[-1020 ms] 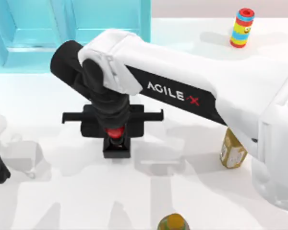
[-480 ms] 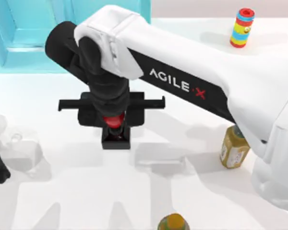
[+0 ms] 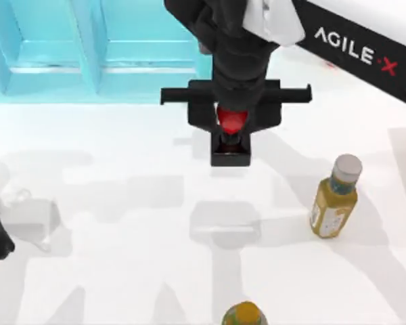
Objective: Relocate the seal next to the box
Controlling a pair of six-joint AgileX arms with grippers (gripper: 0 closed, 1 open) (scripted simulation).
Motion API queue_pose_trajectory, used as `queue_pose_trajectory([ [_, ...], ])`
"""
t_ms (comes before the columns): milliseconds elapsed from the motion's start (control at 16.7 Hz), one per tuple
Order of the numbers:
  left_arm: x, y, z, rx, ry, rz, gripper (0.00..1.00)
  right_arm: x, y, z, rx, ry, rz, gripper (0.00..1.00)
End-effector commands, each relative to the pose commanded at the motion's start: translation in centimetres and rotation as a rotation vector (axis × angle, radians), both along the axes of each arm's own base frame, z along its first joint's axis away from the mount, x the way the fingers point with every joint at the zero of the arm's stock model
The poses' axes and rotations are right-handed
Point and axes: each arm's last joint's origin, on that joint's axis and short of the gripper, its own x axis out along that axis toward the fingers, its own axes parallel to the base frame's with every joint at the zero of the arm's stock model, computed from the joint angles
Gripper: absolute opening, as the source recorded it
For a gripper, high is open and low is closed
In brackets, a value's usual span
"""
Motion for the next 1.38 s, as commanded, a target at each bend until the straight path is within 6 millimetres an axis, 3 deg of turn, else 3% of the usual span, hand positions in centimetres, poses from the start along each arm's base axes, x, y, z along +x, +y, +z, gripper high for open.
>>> queue_pose_trajectory([
  [180, 0.0, 0.0, 0.0, 0.000, 0.000, 0.000, 1.00, 1.3, -8.8, 2.5, -0.003, 0.003, -0.004, 0.00],
  [360, 0.0, 0.0, 0.0, 0.000, 0.000, 0.000, 1.00, 0.1, -17.5, 4.1, -0.006, 0.007, -0.005, 0.00],
  [480, 0.0, 0.0, 0.0, 0.000, 0.000, 0.000, 1.00, -1.6, -21.9, 4.6, -0.004, 0.010, 0.000, 0.00],
  [600, 0.0, 0.0, 0.0, 0.000, 0.000, 0.000, 1.00, -3.1, -24.7, 4.9, 0.000, 0.008, 0.003, 0.00],
  [720, 0.0, 0.0, 0.0, 0.000, 0.000, 0.000, 1.00, -3.9, -25.9, 5.0, 0.003, 0.006, 0.004, 0.00],
  [1020, 0.0, 0.0, 0.0, 0.000, 0.000, 0.000, 1.00, -3.9, -25.9, 4.9, 0.001, 0.009, 0.005, 0.00],
  [1380, 0.0, 0.0, 0.0, 0.000, 0.000, 0.000, 1.00, -3.1, -25.9, 0.6, 0.005, 0.001, 0.004, 0.00],
])
